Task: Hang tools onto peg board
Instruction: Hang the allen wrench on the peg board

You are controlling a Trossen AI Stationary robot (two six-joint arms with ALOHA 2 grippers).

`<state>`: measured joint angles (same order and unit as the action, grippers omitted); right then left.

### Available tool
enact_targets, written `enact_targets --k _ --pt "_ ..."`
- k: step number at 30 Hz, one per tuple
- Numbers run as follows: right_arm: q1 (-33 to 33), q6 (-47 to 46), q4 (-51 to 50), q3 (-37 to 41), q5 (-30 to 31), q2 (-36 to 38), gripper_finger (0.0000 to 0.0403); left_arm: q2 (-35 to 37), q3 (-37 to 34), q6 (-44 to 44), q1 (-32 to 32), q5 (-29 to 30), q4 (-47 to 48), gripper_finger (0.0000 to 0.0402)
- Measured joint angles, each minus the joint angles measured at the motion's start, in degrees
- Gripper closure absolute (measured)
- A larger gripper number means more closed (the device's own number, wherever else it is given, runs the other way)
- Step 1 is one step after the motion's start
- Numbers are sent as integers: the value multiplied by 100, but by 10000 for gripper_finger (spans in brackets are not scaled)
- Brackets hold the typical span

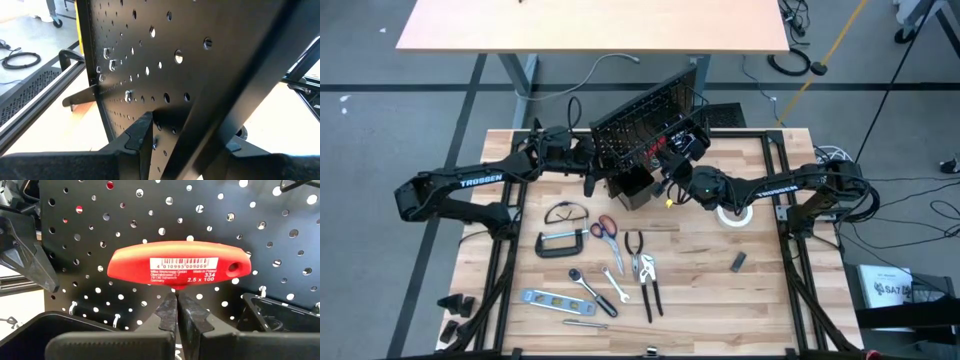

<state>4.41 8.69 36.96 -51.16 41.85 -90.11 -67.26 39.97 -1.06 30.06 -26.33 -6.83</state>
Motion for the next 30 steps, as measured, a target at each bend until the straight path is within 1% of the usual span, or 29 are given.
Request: enact_targets --k 11,17,25,30 --pt "0 -8 -86 0 2 0 403 0 0 0 0 0 0 279" --pt "35 -214 -283 -4 0 9 402 0 0 0 0 0 0 279" --pt "57 -334 -332 -4 -6 9 381 0 2 0 0 0 0 279" --pt "57 -336 -345 -4 -28 9 360 0 1 0 0 0 0 279"
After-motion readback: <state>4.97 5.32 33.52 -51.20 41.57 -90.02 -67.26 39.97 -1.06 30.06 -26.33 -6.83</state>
